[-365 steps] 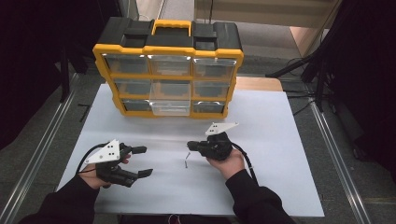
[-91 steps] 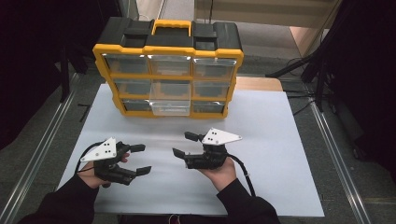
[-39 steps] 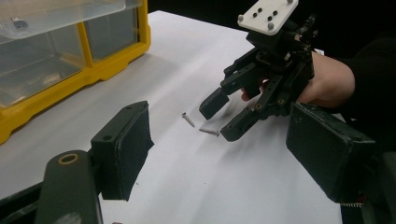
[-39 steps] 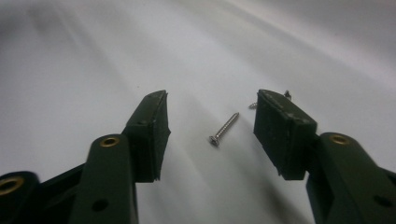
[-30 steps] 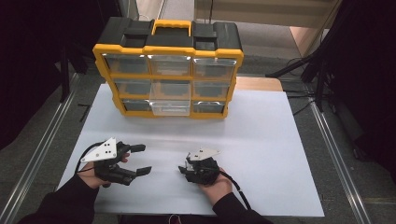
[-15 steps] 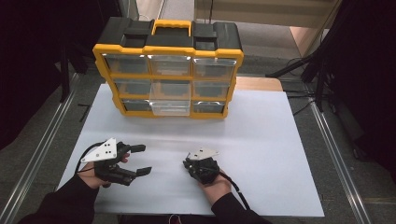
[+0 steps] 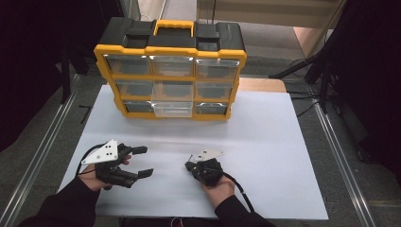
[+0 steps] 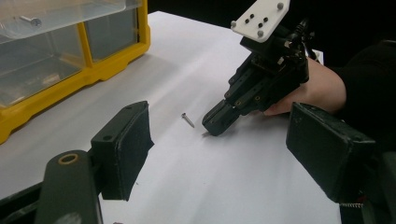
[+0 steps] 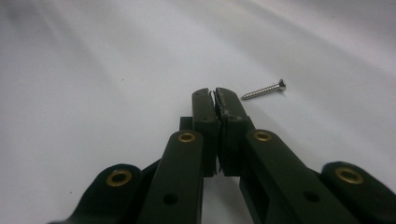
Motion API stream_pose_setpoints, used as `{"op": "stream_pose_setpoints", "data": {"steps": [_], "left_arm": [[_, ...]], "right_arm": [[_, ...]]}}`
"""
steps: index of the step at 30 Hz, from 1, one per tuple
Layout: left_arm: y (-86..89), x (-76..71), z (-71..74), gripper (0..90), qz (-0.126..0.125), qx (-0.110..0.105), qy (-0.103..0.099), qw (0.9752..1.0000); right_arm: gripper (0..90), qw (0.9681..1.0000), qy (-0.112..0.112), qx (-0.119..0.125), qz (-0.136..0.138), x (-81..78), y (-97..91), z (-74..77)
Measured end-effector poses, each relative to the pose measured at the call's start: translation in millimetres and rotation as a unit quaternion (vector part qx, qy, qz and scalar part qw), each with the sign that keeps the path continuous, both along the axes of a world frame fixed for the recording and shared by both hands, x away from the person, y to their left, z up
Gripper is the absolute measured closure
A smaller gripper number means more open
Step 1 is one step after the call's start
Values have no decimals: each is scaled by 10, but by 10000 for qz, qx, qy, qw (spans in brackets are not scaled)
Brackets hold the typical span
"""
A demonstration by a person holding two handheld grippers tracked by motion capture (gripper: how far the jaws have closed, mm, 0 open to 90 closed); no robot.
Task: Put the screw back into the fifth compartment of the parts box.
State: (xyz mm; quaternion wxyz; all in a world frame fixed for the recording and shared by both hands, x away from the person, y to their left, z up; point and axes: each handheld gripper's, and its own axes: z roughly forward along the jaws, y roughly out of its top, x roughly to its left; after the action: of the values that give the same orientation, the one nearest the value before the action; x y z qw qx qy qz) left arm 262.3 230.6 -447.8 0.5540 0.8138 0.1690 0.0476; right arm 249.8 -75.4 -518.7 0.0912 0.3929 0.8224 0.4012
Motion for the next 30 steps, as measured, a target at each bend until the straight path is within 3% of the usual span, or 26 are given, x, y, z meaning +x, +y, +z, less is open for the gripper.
{"op": "stream_pose_setpoints", "data": {"steps": [5, 9, 16, 23, 30], "left_arm": [[1, -2, 1, 218, 0, 38, -4, 10000], [-2, 1, -5, 218, -18, 28, 12, 10000], [-4, 2, -4, 218, -17, 24, 41, 10000], [2, 6, -5, 218, 16, 48, 51, 10000], [1, 9, -10, 218, 22, 27, 48, 10000]], "right_arm": [[892, 9998, -86, 200, 36, -13, -40, 10], [893, 9986, -167, 502, -15, -13, -85, 29], [893, 9973, -351, 645, -15, -18, -117, 94], [893, 9941, -519, 956, -49, -21, -179, 213], [893, 9909, -745, 1115, -86, -31, -217, 324]]}}
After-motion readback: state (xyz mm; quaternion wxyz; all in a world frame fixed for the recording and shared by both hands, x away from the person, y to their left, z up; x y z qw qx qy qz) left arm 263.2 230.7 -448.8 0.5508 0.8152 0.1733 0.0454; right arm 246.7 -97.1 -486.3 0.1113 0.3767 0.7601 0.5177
